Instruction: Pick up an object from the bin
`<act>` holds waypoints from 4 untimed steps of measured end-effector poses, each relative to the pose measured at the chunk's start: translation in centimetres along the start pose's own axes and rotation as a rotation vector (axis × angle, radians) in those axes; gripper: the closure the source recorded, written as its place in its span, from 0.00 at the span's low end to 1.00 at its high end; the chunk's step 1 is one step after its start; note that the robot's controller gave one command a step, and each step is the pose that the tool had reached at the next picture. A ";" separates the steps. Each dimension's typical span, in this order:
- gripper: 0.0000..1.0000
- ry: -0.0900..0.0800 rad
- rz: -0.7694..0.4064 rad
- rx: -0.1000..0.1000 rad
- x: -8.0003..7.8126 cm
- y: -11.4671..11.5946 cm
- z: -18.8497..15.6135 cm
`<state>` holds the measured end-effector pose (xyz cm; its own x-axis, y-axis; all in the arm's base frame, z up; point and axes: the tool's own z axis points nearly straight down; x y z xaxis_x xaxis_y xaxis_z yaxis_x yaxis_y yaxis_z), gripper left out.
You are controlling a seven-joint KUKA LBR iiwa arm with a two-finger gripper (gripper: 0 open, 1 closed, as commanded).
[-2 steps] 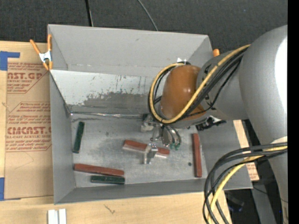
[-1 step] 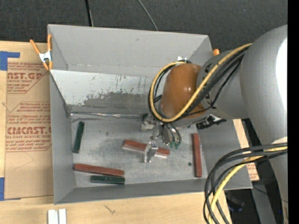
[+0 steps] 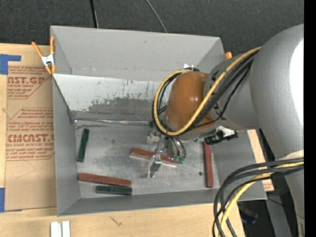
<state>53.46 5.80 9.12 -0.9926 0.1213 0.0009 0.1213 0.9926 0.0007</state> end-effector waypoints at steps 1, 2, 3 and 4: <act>0.00 -0.007 -0.041 0.001 -0.6 0.7 1.7; 1.00 -0.022 0.224 -0.009 0.7 0.4 1.4; 1.00 -0.022 0.224 -0.009 0.7 0.4 1.4; 1.00 -0.020 0.224 -0.008 0.7 0.4 1.3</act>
Offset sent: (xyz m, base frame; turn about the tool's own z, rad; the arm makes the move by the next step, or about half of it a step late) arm -0.0136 0.0025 -0.0212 0.2248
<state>52.81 6.29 7.86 -0.9409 0.3384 -0.0176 0.3382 0.9410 0.0109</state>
